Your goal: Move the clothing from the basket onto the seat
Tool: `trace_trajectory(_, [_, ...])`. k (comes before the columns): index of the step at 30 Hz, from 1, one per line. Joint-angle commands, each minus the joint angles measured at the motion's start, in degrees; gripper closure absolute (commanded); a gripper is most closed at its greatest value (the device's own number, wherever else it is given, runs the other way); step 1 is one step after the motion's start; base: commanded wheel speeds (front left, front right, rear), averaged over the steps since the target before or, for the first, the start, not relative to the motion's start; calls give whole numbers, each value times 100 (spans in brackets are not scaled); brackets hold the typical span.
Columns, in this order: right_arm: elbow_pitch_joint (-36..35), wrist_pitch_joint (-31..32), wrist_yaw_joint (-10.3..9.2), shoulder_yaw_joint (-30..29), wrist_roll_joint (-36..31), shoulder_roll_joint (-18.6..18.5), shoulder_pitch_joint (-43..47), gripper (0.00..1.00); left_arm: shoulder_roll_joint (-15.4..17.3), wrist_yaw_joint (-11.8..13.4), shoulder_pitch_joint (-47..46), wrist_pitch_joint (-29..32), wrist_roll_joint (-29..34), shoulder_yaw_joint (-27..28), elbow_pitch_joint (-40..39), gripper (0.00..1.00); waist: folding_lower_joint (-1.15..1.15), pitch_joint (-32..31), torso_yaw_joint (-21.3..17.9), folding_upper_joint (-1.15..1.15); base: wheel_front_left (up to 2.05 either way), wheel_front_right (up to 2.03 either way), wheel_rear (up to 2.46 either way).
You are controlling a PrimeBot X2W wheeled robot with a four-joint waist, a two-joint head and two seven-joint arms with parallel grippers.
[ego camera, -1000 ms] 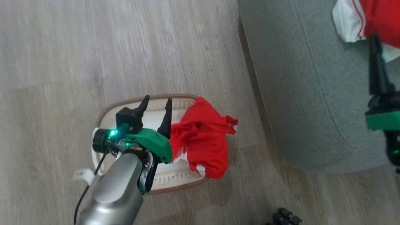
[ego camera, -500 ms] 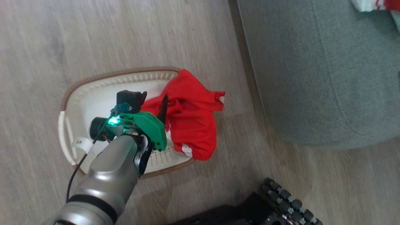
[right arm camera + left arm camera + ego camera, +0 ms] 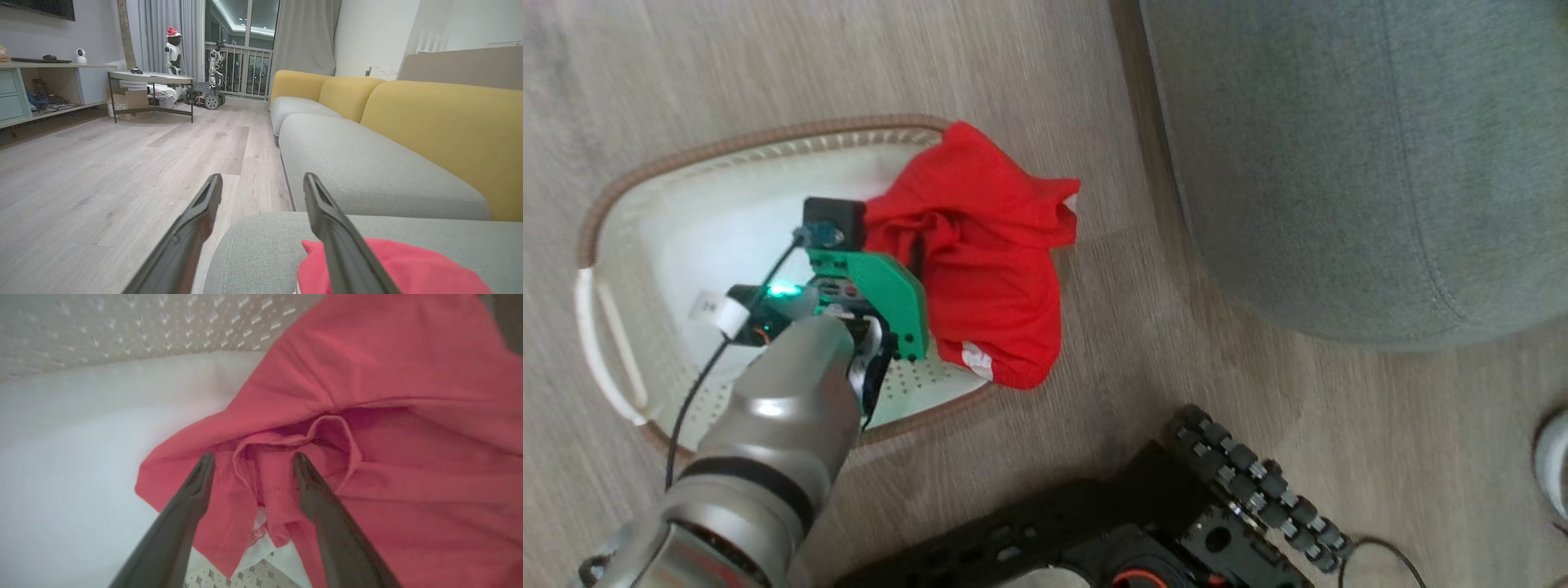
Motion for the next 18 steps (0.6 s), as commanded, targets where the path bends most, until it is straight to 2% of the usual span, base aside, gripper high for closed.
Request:
trace_trajectory(1, [-215, -34, -2, -56, 65, -74, 54, 0, 5, 52, 39, 127, -130, 48, 44, 0, -1, 215, -108, 0, 0, 0, 0])
trace_trajectory(12, [-321, -34, -2, -85, 55, 94, 13, 0, 5, 4, -191, 736, -165, -330, 343, 0, -1, 462, -293, 0, 0, 0, 0])
trace_trajectory(15, [-302, -34, -2, -78, 55, 120, 28, 0, 5, -218, -258, 622, -189, -382, 327, 0, -1, 485, -326, 0, 0, 0, 0])
trace_trajectory(18, [-282, -34, -2, -68, 53, 132, 24, 0, 5, -309, -286, 660, -185, -453, 335, 0, -1, 489, -339, 0, 0, 0, 0])
